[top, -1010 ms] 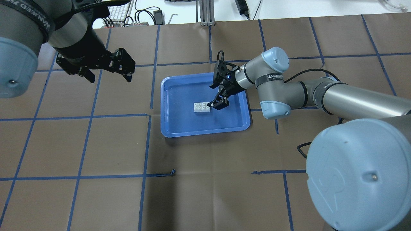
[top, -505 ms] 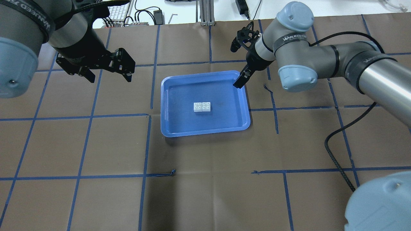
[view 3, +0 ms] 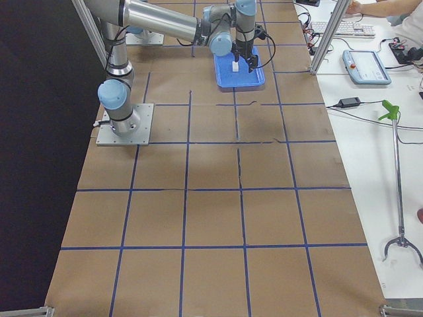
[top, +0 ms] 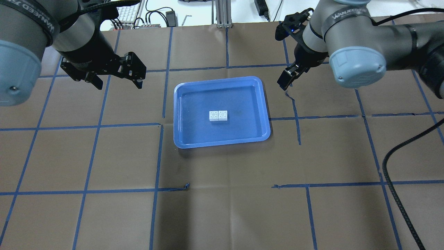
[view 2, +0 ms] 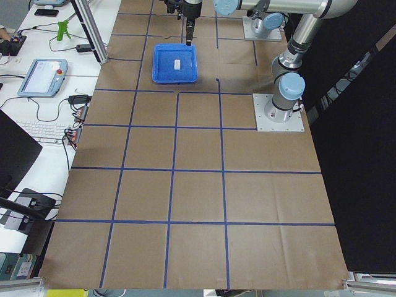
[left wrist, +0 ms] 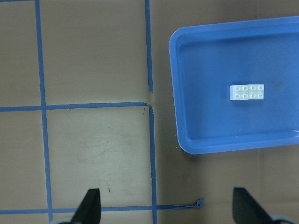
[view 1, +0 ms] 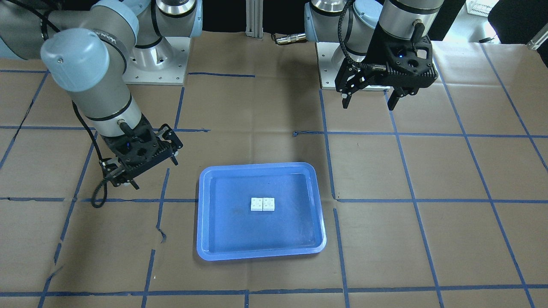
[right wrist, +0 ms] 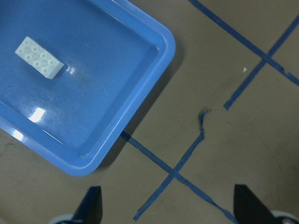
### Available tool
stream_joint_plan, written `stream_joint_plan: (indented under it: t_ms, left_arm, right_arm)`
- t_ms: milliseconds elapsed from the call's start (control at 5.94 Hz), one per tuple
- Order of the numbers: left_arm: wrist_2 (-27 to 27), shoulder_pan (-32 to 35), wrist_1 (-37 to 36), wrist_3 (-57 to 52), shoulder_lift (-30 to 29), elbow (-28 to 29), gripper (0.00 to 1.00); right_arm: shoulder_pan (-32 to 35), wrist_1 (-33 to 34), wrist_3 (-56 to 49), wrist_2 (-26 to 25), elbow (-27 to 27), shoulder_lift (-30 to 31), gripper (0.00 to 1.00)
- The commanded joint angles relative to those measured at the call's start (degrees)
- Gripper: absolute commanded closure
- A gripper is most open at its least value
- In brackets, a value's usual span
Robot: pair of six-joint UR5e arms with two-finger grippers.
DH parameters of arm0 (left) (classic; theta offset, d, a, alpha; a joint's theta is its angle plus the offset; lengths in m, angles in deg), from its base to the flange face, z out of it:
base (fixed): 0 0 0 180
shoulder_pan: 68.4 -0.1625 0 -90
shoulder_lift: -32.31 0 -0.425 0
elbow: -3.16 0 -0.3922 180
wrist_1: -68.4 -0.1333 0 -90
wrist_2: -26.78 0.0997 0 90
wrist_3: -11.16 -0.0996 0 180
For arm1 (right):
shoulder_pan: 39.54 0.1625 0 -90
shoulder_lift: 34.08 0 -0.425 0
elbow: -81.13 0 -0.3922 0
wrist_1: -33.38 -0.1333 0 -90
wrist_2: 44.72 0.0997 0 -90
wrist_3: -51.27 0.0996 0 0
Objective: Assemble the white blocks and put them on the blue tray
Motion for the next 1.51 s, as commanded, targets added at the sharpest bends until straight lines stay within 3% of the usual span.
stream_joint_plan:
  t_ms: [0,168,673,1347]
  left_arm:
    - [0.0,0.0,0.0,0.0,0.1,0.0,0.01]
    - [-0.1,0.1,0.0,0.0,0.1,0.0,0.01]
    - [0.0,0.0,0.0,0.0,0.1,-0.1,0.01]
    - [0.0,0.0,0.0,0.0,0.2,-0.1,0.01]
  right_arm:
    - [-2.8,-7.4,13.1,-2.1,2.2,4.0,0.0]
    - [-2.1,-11.9,23.3,-5.7,5.3,4.6,0.0]
    - [2.5,-24.3,32.7,-5.6,14.3,3.9,0.0]
    - [1.7,-24.0,32.0,-5.8,14.2,4.3,0.0]
